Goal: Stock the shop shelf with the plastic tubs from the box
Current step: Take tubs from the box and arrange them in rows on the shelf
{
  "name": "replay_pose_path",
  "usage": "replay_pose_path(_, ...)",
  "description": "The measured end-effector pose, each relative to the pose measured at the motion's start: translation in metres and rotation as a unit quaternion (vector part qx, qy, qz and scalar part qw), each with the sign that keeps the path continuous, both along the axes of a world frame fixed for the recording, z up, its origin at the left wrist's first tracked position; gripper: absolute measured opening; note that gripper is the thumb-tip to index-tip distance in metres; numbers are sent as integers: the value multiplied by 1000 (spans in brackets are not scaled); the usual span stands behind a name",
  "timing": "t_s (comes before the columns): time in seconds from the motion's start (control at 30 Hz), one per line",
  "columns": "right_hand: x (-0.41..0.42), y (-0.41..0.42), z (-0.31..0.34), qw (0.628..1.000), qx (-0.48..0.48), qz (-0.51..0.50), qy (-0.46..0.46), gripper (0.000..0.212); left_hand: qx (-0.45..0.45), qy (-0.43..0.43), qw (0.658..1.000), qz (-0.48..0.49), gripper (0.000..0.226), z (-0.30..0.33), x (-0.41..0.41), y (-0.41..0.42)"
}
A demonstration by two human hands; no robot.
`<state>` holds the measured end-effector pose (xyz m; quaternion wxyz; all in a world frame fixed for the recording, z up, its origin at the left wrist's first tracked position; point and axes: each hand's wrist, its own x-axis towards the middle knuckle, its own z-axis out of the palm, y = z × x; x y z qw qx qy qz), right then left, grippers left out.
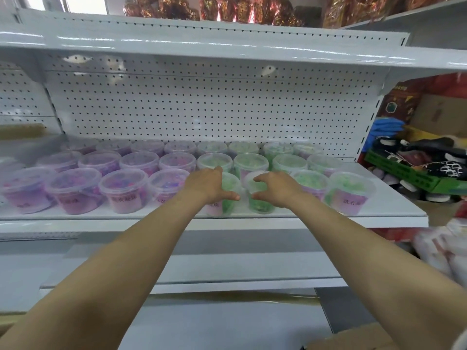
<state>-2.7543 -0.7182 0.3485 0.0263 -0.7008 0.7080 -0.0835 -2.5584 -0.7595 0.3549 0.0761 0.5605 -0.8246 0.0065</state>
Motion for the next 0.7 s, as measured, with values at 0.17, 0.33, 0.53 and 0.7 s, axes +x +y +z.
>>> replay_pose_path(0.17,-12,3,5,998,20,29,-46,53,7,32,998,54,87,-5,-1,3)
replay_pose_path(0.33,3,-1,-3,999,-11,-15,-42,69,101,40,994,-12,76,0,19,0)
replay_pose_path(0.53,2,0,-7,999,-30,0,-37,52,116,10,992,-46,65,2,33,-6)
replay_pose_path(0.7,-14,4,2,999,-9,4,-35,47,78,29,996,-35,62,-2,37,-7)
